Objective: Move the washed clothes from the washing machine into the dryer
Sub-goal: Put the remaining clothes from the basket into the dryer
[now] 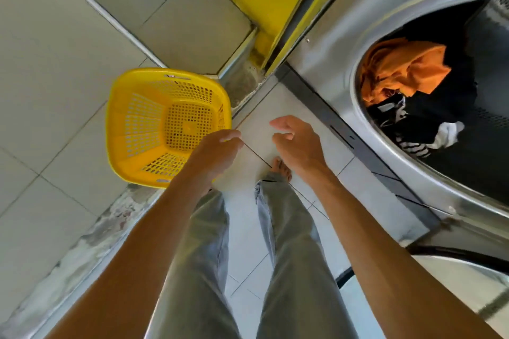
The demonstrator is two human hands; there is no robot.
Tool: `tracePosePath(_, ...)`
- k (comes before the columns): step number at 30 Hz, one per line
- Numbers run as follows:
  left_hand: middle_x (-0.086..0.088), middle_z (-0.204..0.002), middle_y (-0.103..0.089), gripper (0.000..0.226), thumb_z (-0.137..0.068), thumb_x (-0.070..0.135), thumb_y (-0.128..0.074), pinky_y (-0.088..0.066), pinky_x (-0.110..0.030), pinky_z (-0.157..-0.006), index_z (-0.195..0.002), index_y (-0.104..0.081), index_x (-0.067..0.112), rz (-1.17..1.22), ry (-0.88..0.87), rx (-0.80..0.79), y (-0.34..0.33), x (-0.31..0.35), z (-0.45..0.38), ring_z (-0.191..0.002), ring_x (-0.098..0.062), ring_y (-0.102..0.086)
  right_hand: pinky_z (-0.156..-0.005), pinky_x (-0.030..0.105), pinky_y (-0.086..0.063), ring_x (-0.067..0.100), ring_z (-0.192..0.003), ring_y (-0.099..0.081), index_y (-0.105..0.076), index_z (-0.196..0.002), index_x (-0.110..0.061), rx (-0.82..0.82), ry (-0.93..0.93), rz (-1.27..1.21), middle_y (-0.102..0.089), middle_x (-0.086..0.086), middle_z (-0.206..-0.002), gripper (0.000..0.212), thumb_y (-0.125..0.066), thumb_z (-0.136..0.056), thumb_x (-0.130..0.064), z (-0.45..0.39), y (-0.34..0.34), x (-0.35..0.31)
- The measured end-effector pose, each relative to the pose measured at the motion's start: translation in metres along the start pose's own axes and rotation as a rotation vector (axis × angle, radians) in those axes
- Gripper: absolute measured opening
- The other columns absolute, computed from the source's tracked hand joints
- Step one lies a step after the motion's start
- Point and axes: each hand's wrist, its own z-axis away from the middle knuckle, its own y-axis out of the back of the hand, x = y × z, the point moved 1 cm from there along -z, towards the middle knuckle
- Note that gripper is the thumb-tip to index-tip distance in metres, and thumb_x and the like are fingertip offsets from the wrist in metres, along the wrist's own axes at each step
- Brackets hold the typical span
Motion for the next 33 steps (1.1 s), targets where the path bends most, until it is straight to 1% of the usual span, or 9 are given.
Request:
tracePosePath(2, -0.002, -0.13, -0.062, 0.028, -0.091, 0.023, -0.056, -0.047, -0.045, -0.103, -0.116, -0.066, 0.032, -0.068, -0.016, -0.031, 0.016, -0.005, 0.014, -0.118, -0.023, -0.056, -0.089, 0.017, -0.043, 0.006, -0.107, -0.062, -0.066, -0.12, -0.023, -0.007, -0.008, -0.007, -0.068, -0.006, -0.124, 0.037, -0.052, -0.088, -0.01, 0.021, -0.019, -0.016)
tracePosePath(5, -0.004, -0.132, -0.062, 0.035, -0.084, 0.031, -0.061, -0.044, -0.047, -0.107, -0.119, -0.066, 0.032, -0.16, -0.019, -0.084, 0.041, -0.004, 0.045, -0.124, -0.024, -0.055, -0.094, 0.022, -0.049, 0.01, -0.109, -0.065, -0.068, -0.117, -0.021, 0.018, -0.02, -0.05, -0.07, -0.004, -0.121, 0.035, -0.053, -0.087, -0.01, 0.059, -0.033, -0.038)
tracePosePath(11, -0.01, -0.128, -0.064, 0.041, -0.072, 0.038, -0.06, -0.047, -0.049, -0.103, -0.113, -0.066, 0.035, -0.317, -0.102, -0.152, 0.072, 0.015, 0.111, -0.118, -0.029, -0.058, -0.095, 0.024, -0.048, 0.008, -0.104, -0.065, -0.07, -0.108, -0.021, 0.139, -0.039, -0.147, -0.073, -0.006, -0.113, 0.031, -0.052, -0.086, -0.008, 0.13, -0.025, -0.074)
tracePosePath(14, -0.009, -0.119, -0.067, 0.034, -0.073, 0.037, -0.061, -0.049, -0.048, -0.1, -0.107, -0.065, 0.037, -0.347, -0.162, -0.182, 0.073, 0.031, 0.151, -0.105, -0.025, -0.062, -0.094, 0.022, -0.049, 0.007, -0.102, -0.065, -0.07, -0.104, -0.022, 0.191, -0.022, -0.188, -0.073, -0.007, -0.112, 0.029, -0.053, -0.086, -0.006, 0.164, -0.012, -0.078)
tracePosePath(19, -0.01, -0.104, -0.068, 0.04, -0.078, 0.034, -0.061, -0.051, -0.044, -0.091, -0.118, -0.065, 0.028, -0.431, -0.287, -0.286, 0.043, 0.036, 0.21, -0.084, -0.019, -0.058, -0.075, 0.001, -0.039, -0.001, -0.09, -0.061, -0.071, -0.104, -0.021, 0.358, -0.019, -0.184, -0.071, -0.012, -0.106, 0.02, -0.054, -0.094, -0.015, 0.215, 0.021, -0.056)
tracePosePath(22, -0.016, -0.116, -0.068, 0.041, -0.067, 0.037, -0.059, -0.051, -0.04, -0.09, -0.107, -0.066, 0.034, -0.488, -0.337, -0.328, 0.02, 0.03, 0.24, -0.088, -0.021, -0.061, -0.079, 0.01, -0.05, 0.008, -0.092, -0.067, -0.071, -0.106, -0.017, 0.451, 0.001, -0.249, -0.07, -0.008, -0.105, 0.019, -0.055, -0.097, -0.014, 0.255, 0.038, -0.034)
tracePosePath(25, -0.016, -0.129, -0.063, 0.034, -0.065, 0.039, -0.058, -0.048, -0.047, -0.102, -0.097, -0.066, 0.04, -0.539, -0.386, -0.378, -0.003, 0.012, 0.271, -0.115, -0.034, -0.06, -0.083, 0.025, -0.058, 0.015, -0.094, -0.068, -0.071, -0.109, -0.017, 0.524, -0.019, -0.323, -0.071, -0.001, -0.111, 0.02, -0.055, -0.098, -0.014, 0.303, 0.049, -0.008)
tracePosePath(29, -0.011, -0.13, -0.063, 0.03, -0.071, 0.037, -0.062, -0.047, -0.045, -0.1, -0.102, -0.066, 0.038, -0.687, -0.456, -0.434, -0.038, -0.027, 0.315, -0.118, -0.032, -0.059, -0.073, 0.015, -0.051, 0.014, -0.096, -0.068, -0.07, -0.112, -0.021, 0.629, -0.031, -0.414, -0.071, -0.004, -0.111, 0.022, -0.053, -0.098, -0.017, 0.39, 0.054, 0.02)
tracePosePath(33, -0.006, -0.116, -0.064, 0.026, -0.091, 0.023, -0.063, -0.046, -0.034, -0.083, -0.117, -0.063, 0.027, -0.826, -0.459, -0.569, -0.071, -0.063, 0.357, -0.103, -0.023, -0.06, -0.072, 0.005, -0.041, 0.007, -0.099, -0.064, -0.068, -0.117, -0.024, 0.78, -0.042, -0.432, -0.07, -0.009, -0.112, 0.025, -0.052, -0.098, -0.02, 0.496, 0.062, 0.048)
